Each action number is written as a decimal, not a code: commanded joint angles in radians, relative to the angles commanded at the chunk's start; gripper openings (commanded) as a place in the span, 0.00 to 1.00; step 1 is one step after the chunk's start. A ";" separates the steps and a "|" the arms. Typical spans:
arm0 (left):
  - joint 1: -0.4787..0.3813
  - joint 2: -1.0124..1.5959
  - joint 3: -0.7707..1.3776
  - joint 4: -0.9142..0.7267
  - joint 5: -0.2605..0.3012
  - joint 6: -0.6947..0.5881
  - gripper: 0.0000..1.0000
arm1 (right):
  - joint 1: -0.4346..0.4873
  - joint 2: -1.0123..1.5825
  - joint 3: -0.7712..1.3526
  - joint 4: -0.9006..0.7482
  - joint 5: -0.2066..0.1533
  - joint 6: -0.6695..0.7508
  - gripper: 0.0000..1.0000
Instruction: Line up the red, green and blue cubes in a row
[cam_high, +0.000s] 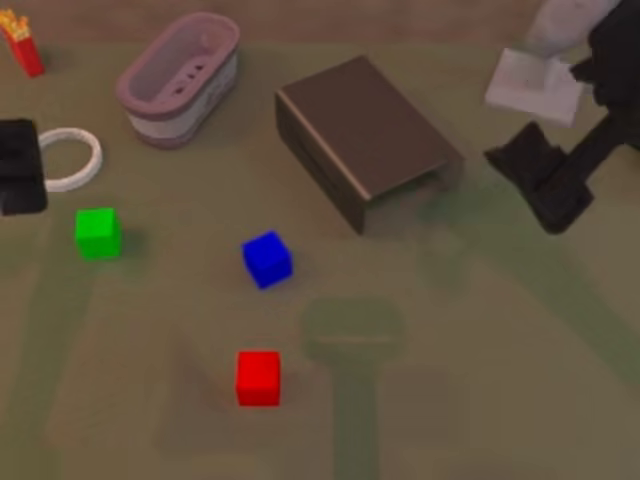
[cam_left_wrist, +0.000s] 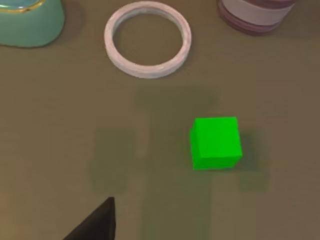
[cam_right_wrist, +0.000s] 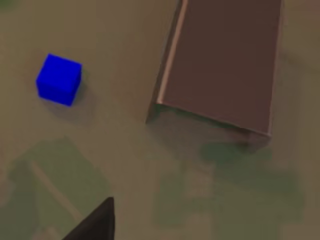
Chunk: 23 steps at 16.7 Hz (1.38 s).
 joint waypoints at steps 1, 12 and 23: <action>-0.004 0.112 0.081 -0.056 -0.001 -0.008 1.00 | -0.047 -0.120 -0.113 0.061 -0.002 0.031 1.00; -0.039 1.030 0.809 -0.538 0.001 -0.088 1.00 | -0.432 -1.126 -1.104 0.616 0.044 0.278 1.00; -0.040 1.153 0.913 -0.580 0.004 -0.099 1.00 | -0.482 -1.259 -1.228 0.704 0.060 0.309 1.00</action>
